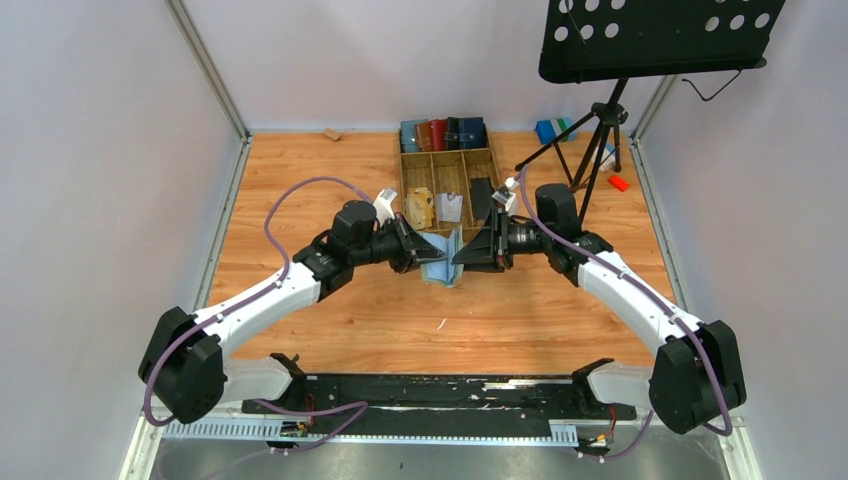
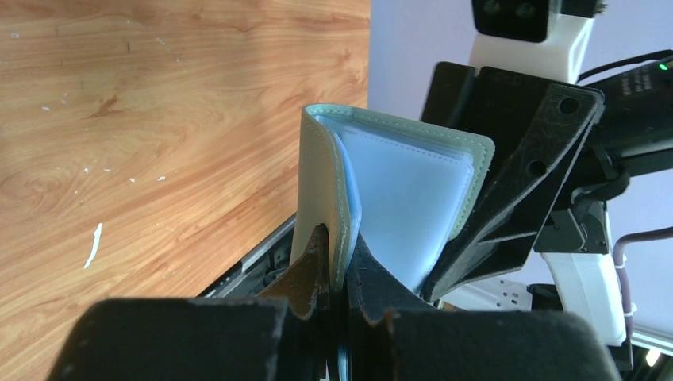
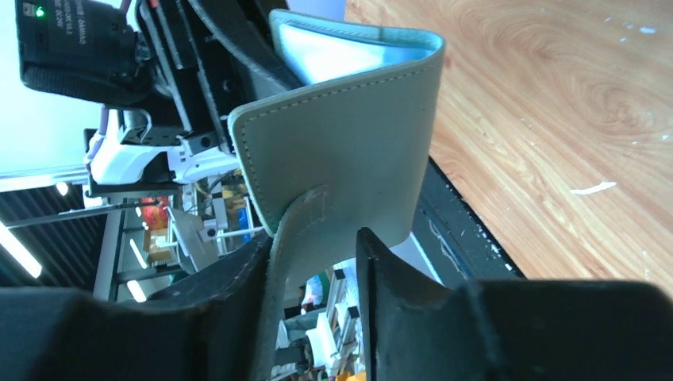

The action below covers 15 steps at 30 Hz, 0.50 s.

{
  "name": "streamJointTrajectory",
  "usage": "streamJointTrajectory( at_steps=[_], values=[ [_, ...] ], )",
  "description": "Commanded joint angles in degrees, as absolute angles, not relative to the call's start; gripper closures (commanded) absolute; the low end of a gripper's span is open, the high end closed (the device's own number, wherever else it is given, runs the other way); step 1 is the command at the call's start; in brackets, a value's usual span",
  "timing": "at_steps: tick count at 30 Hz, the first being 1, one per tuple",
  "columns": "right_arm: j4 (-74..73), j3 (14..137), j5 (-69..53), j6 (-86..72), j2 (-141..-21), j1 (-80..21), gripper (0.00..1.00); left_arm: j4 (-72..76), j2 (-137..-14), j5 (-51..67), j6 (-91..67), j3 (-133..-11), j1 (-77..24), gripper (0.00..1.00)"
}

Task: Take the credit cards out of the card holder
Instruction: Remove the credit card from the card holder.

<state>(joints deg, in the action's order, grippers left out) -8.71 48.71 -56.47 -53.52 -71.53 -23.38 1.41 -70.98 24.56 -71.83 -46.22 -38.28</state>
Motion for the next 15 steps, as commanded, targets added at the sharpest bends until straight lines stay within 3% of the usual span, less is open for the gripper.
streamJointTrajectory(
  at_steps=[1, 6, 11, 15],
  values=[
    [-18.55, 50.48, -50.51, -47.52, -70.37, -22.59, 0.53, 11.31, -69.07, 27.68, -74.10, -49.08, -38.76, 1.00],
    [-20.32, 51.52, -49.16, -46.36, -69.94, -22.59, 0.52, 11.70, -69.00, 27.77, -74.30, -49.77, -38.76, 1.00],
    [-24.25, 52.74, -47.66, -43.74, -70.07, -22.57, 0.34, 15.36, -69.60, 28.94, -76.45, -49.44, -38.91, 1.00],
    [-22.83, 52.12, -49.36, -44.44, -70.09, -22.51, 0.29, 17.68, -70.41, 29.26, -77.51, -49.61, -39.36, 1.00]
  ],
)
